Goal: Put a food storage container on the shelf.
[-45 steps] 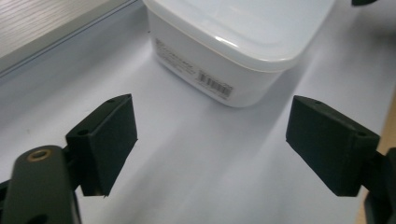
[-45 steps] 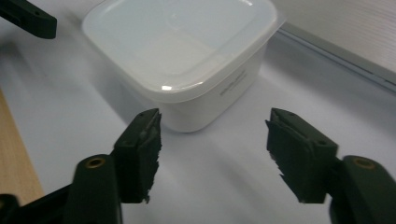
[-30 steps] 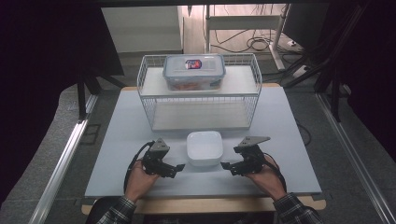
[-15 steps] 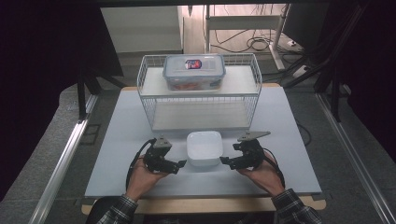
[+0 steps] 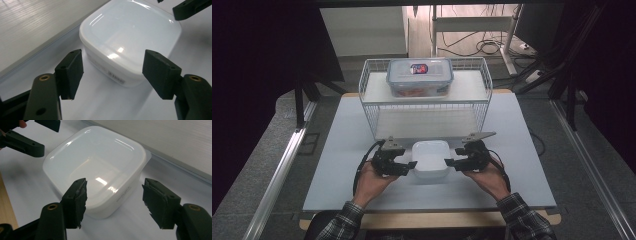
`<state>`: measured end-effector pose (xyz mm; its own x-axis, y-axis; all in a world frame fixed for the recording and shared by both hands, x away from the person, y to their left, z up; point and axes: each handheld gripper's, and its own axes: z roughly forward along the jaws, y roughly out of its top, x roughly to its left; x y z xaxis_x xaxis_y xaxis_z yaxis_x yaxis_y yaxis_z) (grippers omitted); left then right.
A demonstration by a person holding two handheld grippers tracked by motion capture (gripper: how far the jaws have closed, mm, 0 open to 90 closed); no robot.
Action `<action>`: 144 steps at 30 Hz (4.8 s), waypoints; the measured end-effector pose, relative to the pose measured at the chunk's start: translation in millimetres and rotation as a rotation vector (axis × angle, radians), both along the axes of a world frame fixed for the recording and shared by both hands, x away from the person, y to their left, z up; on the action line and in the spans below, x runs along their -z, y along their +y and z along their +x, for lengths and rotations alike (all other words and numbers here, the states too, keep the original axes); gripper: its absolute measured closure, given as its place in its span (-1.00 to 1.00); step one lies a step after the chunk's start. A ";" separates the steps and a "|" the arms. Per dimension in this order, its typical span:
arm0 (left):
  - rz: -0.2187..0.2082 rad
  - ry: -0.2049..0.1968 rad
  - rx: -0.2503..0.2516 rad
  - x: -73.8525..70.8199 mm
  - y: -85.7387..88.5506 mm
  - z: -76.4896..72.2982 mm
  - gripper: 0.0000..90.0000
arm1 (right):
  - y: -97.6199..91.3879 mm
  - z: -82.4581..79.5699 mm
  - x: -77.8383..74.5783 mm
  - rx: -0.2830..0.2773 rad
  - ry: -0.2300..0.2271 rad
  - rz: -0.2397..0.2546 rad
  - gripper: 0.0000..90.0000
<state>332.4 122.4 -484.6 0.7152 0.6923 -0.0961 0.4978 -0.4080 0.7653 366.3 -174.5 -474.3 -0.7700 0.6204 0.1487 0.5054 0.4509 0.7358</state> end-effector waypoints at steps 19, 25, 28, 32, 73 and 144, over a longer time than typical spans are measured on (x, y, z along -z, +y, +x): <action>-0.160 0.250 0.077 20.2 -6.6 31.9 -0.63 | 10.4 25.8 10.2 -0.031 0.204 0.056 -0.26; -0.134 0.213 0.052 10.7 -1.5 22.5 -0.21 | 7.7 17.3 4.7 0.014 0.200 0.046 0.00; -0.140 0.214 0.043 8.8 1.1 19.6 0.01 | 3.5 13.8 2.7 0.030 0.209 0.062 0.18; -0.152 0.196 0.001 3.5 3.5 15.9 0.31 | -1.3 9.9 -0.7 0.071 0.212 0.097 0.44; -0.229 0.016 -0.122 -45.5 25.1 4.7 0.72 | 9.1 -2.2 -48.6 0.061 -0.016 0.181 0.76; -0.234 -0.282 -0.166 -222.6 43.0 55.9 0.71 | 40.2 54.5 -220.9 0.100 -0.329 0.258 0.71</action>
<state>388.3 165.3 -262.0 0.6163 0.7834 -0.0805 0.2993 -0.1385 0.9441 420.8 -134.4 -253.4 -0.7401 0.6694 0.0650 0.2567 0.1918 0.9473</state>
